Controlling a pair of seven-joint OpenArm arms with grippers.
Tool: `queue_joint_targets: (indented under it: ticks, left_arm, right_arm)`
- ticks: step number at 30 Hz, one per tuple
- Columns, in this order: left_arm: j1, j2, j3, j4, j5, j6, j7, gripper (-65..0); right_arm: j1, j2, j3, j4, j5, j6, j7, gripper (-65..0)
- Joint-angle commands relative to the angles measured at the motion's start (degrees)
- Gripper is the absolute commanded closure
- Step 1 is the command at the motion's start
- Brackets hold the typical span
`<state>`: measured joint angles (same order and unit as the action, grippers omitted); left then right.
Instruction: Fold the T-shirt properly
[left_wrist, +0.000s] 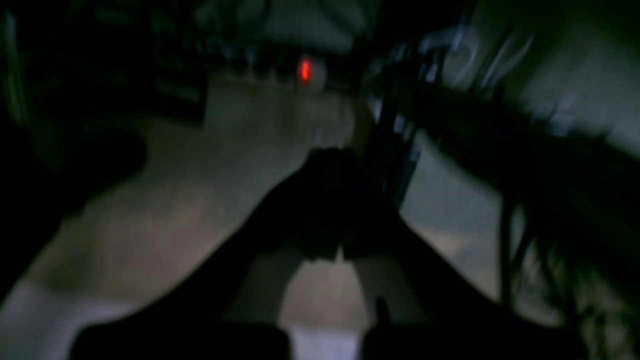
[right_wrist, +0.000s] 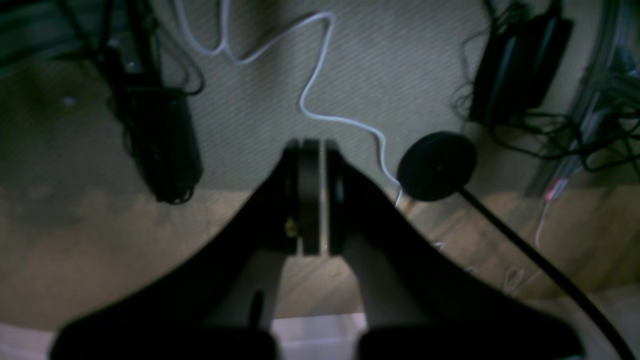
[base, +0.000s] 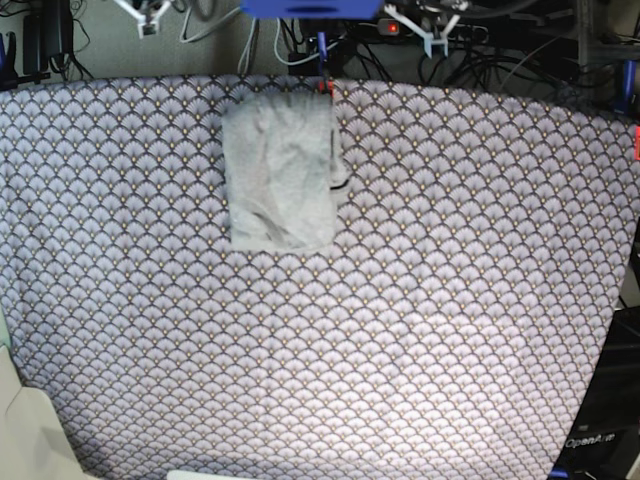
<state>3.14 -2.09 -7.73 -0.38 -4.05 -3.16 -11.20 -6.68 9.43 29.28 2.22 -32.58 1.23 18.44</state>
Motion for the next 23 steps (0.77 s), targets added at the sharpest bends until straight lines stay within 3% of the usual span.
queue_joint_targets:
  ticks: [1, 5, 10, 14, 23]
  left_arm:
    - [-1.51, -0.59, 0.03, 0.38, 0.05, 0.56, -0.36, 0.0]
    - [-3.53, -1.82, 0.03, 0.38, 0.14, 0.56, 0.96, 0.0]
    - [-3.97, -2.53, 2.06, 0.38, 1.02, 0.83, 0.96, 0.0]
    - [-4.94, -2.53, 2.67, 0.38, 1.29, 3.2, 0.7, 0.0]
    - [-5.82, -2.7, 2.23, 0.38, 0.93, 3.55, 0.52, 0.0]
  right_arm:
    - [0.39, 0.72, 0.22, 0.37, 0.97, -3.13, 1.3, 0.0]
    - [0.57, -0.6, 0.22, 0.29, 2.91, -8.22, 1.39, 0.0]
    - [0.57, -2.27, 0.22, 0.37, 4.75, -8.4, 1.39, -0.3]
    - [0.66, -2.62, 0.22, 0.37, 4.75, -8.49, 1.39, -0.7]
    - [1.18, -3.67, -0.13, 0.11, 4.67, -8.49, 1.48, -0.6]
